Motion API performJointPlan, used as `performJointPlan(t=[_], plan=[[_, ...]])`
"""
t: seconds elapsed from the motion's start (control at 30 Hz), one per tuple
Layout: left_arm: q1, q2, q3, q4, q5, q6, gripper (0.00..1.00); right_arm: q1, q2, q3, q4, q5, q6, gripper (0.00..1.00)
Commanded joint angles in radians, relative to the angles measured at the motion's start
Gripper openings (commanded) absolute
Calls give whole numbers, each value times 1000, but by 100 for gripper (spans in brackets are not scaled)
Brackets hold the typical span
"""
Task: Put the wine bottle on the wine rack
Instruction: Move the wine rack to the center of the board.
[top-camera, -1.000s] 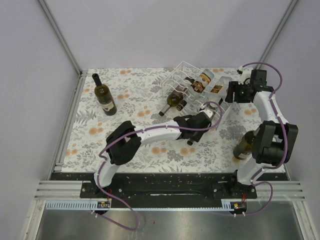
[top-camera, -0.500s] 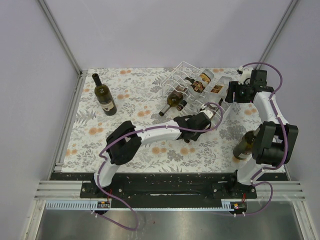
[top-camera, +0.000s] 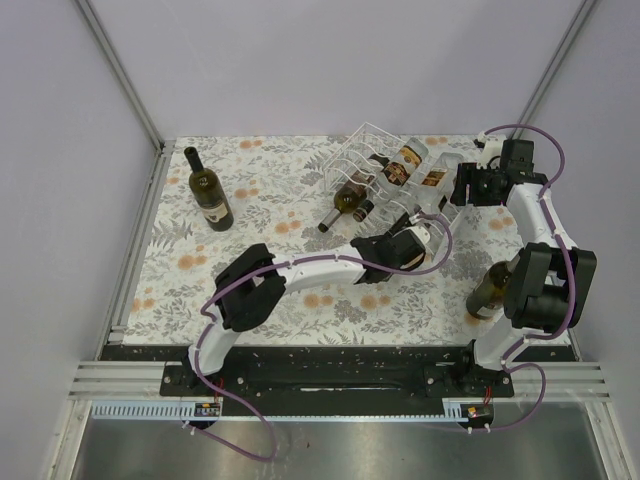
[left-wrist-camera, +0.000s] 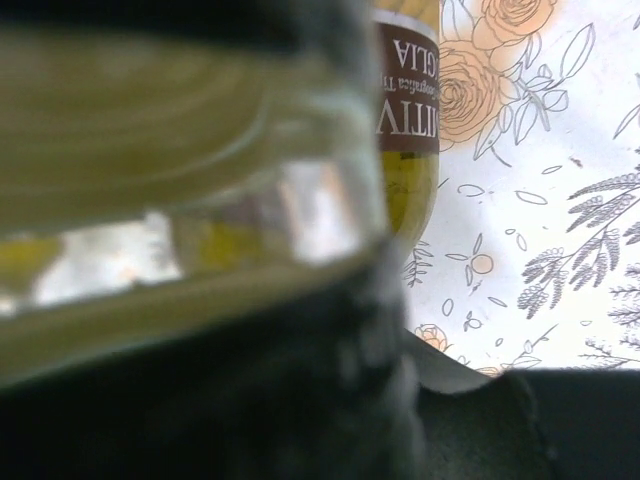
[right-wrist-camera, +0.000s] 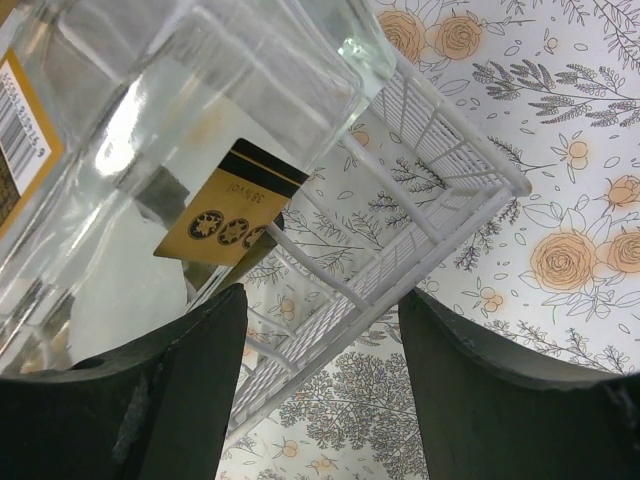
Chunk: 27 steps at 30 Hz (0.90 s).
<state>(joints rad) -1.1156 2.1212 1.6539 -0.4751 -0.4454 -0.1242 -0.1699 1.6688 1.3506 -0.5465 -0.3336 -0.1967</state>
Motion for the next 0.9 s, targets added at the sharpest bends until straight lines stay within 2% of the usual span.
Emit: performJointPlan(t=[0.0,0.2,0.6,0.87], plan=[[-23,10,14,108,-68,118,31,41,-24,-22,-167,-97,-14,71],[-30,5,-17,128,-102,176,29,41,-15,-7,-178,-99,-15,71],[-58,26,-49,245,-272,435,27,41,-12,4,-185,-97,-18,71],[-70,57,-56,260,-329,486,28,41,2,12,-191,-104,-18,71]])
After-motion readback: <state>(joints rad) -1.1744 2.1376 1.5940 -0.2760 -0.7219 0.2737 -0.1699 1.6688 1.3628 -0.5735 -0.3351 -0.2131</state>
